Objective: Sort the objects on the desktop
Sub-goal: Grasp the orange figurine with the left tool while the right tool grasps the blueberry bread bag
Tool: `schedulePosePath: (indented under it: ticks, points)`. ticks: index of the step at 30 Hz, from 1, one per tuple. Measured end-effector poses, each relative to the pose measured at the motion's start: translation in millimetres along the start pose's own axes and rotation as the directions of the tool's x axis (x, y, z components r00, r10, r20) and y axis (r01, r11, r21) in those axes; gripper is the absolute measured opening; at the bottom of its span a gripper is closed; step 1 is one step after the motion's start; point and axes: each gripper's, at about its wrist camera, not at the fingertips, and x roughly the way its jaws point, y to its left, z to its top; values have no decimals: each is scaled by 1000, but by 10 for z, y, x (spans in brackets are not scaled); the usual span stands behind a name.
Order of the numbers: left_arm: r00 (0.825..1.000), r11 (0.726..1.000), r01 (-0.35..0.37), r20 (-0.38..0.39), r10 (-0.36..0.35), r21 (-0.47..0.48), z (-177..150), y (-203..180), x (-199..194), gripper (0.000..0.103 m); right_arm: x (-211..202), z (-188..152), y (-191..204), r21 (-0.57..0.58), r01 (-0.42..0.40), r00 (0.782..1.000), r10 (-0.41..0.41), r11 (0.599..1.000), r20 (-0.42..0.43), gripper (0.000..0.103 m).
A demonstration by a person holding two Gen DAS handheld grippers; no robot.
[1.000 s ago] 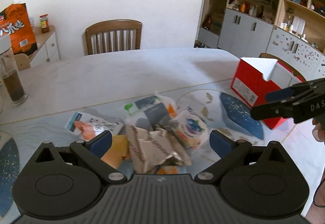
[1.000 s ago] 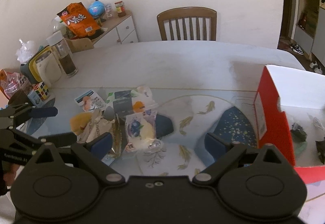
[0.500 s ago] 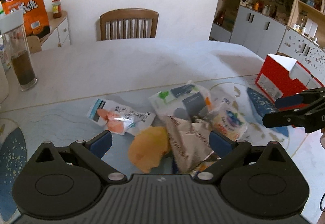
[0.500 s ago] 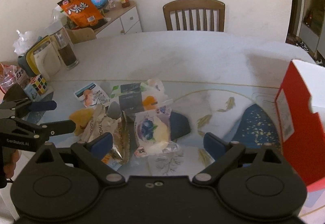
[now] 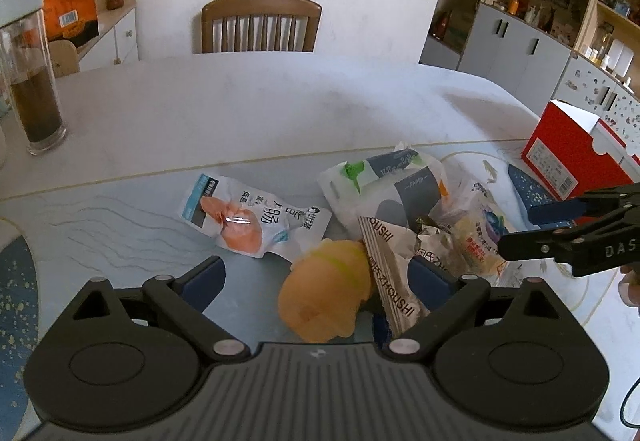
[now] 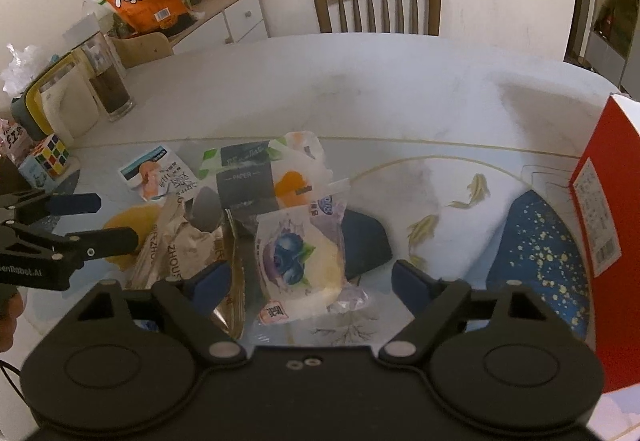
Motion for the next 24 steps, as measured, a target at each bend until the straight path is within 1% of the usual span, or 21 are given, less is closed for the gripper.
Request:
schedulePosePath:
  ticks: [4,8,11,15,17,20,21,22,24]
  points:
    - [1000,1000,13,-4,-13,-14,-23,19,24,86,59,6,11,-2,0,1000,0,1000,-9,81]
    - [999,999,30,-14,-31,-31,-38,36,56,76,134,-3,19,-6,2,1000,-3,1000,-26,73]
    - [999,998,42,-22,-43,-38,-44,34,80,70,171,-13,21,-6,5,999,-5,1000,-35,71]
    - [998,997,56,-28,-58,-46,-42,25,95,59,203,-9,31,-10,8,999,-8,1000,-38,68]
    - [998,997,55,-26,-56,-51,-40,29,95,58,213,-6,29,-7,6,999,-6,1000,-37,65]
    - [997,996,65,-26,-67,-63,-32,53,96,49,222,-4,33,0,0,999,0,1000,-34,61]
    - [997,995,70,-28,-72,-67,-34,61,92,49,222,-2,38,0,-2,999,2,1000,-34,59]
    - [997,995,71,-28,-73,-68,-33,64,89,48,220,-4,45,0,-5,999,5,1000,-32,55]
    - [997,995,74,-28,-76,-72,-36,67,82,47,211,-5,56,1,-8,999,8,1000,-32,54]
